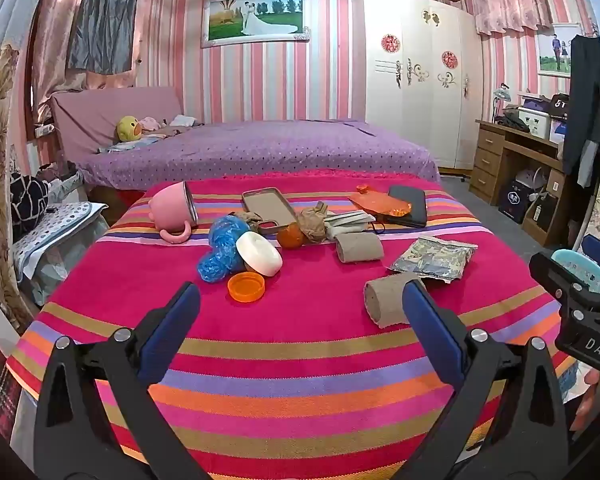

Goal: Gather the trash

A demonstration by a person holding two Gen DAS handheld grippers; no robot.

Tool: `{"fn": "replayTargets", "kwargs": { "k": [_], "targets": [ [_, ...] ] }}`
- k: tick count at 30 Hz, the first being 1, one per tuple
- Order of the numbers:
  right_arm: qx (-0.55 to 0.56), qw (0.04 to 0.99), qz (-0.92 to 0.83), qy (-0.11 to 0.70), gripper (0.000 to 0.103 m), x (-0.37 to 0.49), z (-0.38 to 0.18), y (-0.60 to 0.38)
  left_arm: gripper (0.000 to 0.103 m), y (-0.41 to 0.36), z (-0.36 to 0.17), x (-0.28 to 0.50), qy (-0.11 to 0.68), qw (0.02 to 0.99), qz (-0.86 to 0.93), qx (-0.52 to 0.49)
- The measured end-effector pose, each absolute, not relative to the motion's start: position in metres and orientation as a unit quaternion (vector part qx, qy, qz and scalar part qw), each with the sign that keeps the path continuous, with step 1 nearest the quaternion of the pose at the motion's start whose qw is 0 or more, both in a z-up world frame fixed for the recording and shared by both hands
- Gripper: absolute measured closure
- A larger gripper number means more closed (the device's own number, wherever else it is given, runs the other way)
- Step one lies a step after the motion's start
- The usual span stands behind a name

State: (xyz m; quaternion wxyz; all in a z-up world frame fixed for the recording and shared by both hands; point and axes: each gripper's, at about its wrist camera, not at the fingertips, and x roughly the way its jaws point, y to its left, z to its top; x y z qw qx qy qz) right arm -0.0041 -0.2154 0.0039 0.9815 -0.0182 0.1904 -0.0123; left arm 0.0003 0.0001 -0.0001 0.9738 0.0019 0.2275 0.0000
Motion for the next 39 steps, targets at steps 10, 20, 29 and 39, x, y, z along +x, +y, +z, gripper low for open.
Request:
{"fn": "replayTargets", "kwargs": {
  "k": [10, 20, 29, 39],
  "targets": [
    [-0.014, 0.982, -0.014, 0.187, 0.004, -0.0035, 0.0039, -0.2165, 0.005, -0.0002, 0.0001, -0.0004, 0.221, 0.975, 0.000, 0.002],
    [-0.019, 0.984, -0.019, 0.178, 0.004, -0.0100, 0.0094, -0.2179, 0.005, -0.0010, 0.0054, -0.0032, 0.220, 0.975, -0.001, -0.003],
    [-0.020, 0.985, -0.023, 0.171, 0.004, -0.0111, 0.0092, -0.2164, 0.005, 0.0051, 0.0033, -0.0020, 0.219, 0.976, -0.003, -0.007],
    [-0.018, 0.985, -0.026, 0.168, 0.004, -0.0119, 0.0092, -0.2185, 0.005, 0.0046, 0.0040, -0.0022, 0.219, 0.976, -0.002, -0.006]
  ]
}}
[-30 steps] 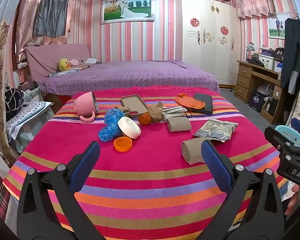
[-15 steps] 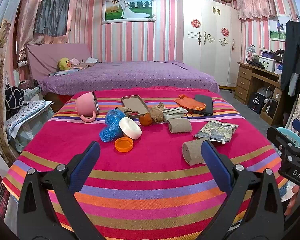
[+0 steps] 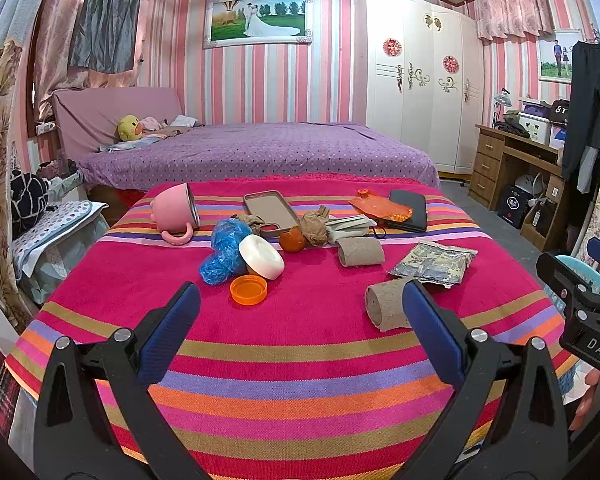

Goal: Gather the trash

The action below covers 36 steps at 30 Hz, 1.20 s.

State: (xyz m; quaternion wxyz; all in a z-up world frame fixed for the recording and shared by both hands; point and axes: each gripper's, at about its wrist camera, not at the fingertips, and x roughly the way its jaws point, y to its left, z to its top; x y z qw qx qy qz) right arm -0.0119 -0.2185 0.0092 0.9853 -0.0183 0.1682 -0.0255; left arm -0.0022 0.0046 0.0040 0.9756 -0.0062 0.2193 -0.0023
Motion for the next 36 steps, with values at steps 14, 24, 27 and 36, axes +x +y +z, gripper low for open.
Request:
{"fn": "replayTargets", "kwargs": {
  "k": [14, 24, 27, 36],
  "targets": [
    [-0.017, 0.985, -0.029, 0.168, 0.004, -0.0114, 0.0098, -0.2225, 0.005, 0.0045, 0.0036, -0.0026, 0.219, 0.976, -0.002, -0.006],
    [-0.018, 0.985, -0.031, 0.167, 0.004, -0.0115, 0.0104, -0.2243, 0.005, 0.0043, 0.0041, -0.0025, 0.219, 0.976, -0.001, -0.005],
    [-0.018, 0.985, -0.031, 0.167, 0.004, -0.0115, 0.0103, -0.2243, 0.005, 0.0042, 0.0041, -0.0026, 0.219, 0.976, -0.001, -0.006],
    [-0.018, 0.985, -0.031, 0.167, 0.004, -0.0114, 0.0101, -0.2242, 0.005, 0.0045, 0.0041, -0.0027, 0.219, 0.976, -0.001, -0.006]
  ]
}}
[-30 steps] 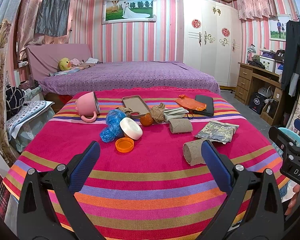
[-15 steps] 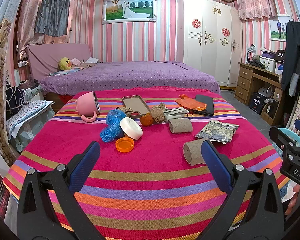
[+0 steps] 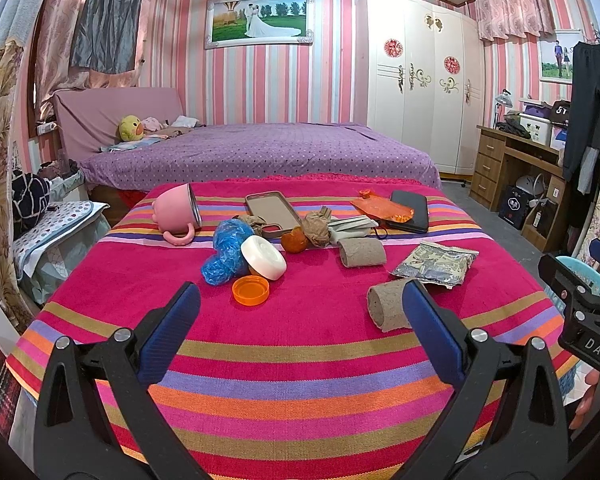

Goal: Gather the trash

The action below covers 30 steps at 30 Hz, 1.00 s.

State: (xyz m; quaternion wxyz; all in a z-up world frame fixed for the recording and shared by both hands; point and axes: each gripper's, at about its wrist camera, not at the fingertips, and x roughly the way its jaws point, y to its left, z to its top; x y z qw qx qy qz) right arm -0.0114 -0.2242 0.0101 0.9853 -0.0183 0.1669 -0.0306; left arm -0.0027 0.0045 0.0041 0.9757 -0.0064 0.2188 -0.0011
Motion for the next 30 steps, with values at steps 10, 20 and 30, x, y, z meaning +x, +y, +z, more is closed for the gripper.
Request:
{"fn": "replayTargets", "kwargs": {
  "k": [10, 20, 30],
  "targets": [
    [-0.019, 0.985, -0.033, 0.167, 0.004, -0.010, 0.010, -0.228, 0.005, 0.005, 0.003, -0.002, 0.217, 0.976, 0.000, -0.005],
    [-0.019, 0.985, -0.032, 0.167, 0.004, -0.010, 0.009, -0.228, 0.005, 0.005, 0.004, -0.002, 0.217, 0.976, 0.000, -0.005],
    [-0.007, 0.985, -0.041, 0.170, 0.004, -0.007, 0.006, -0.245, 0.005, 0.011, 0.004, 0.000, 0.220, 0.975, 0.013, -0.006]
  ]
}}
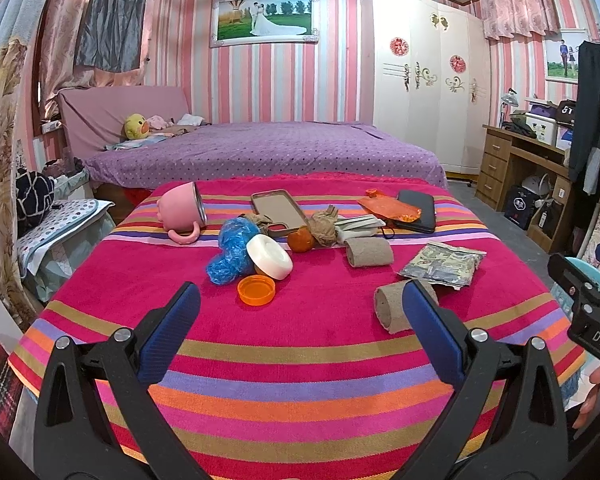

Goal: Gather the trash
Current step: 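Grasp the brown cardboard tube with the left tool while the right tool grasps the silver wrapper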

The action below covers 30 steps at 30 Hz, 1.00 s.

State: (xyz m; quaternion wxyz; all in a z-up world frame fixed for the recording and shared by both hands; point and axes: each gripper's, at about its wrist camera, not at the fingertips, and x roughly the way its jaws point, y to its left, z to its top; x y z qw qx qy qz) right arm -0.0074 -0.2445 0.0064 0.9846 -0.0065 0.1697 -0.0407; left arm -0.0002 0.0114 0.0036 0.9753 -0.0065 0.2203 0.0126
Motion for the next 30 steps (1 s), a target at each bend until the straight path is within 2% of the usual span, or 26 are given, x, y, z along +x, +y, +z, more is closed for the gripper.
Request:
{"fn": "replayTargets", "kwargs": {
  "k": [11, 21, 30],
  "targets": [
    [0.008, 0.983, -0.057, 0.173, 0.004, 0.009, 0.012, -0.254, 0.005, 0.010, 0.010, 0.013, 0.224, 0.974, 0.033, -0.005],
    [0.007, 0.981, -0.068, 0.182, 0.004, 0.056, 0.024, -0.272, 0.005, 0.013, 0.013, 0.053, 0.249, 0.968, 0.037, -0.005],
    [0.037, 0.971, -0.074, 0.225, 0.004, 0.084, -0.008, -0.308, 0.005, -0.009, -0.014, 0.082, 0.297, 0.955, 0.006, -0.015]
  ]
}}
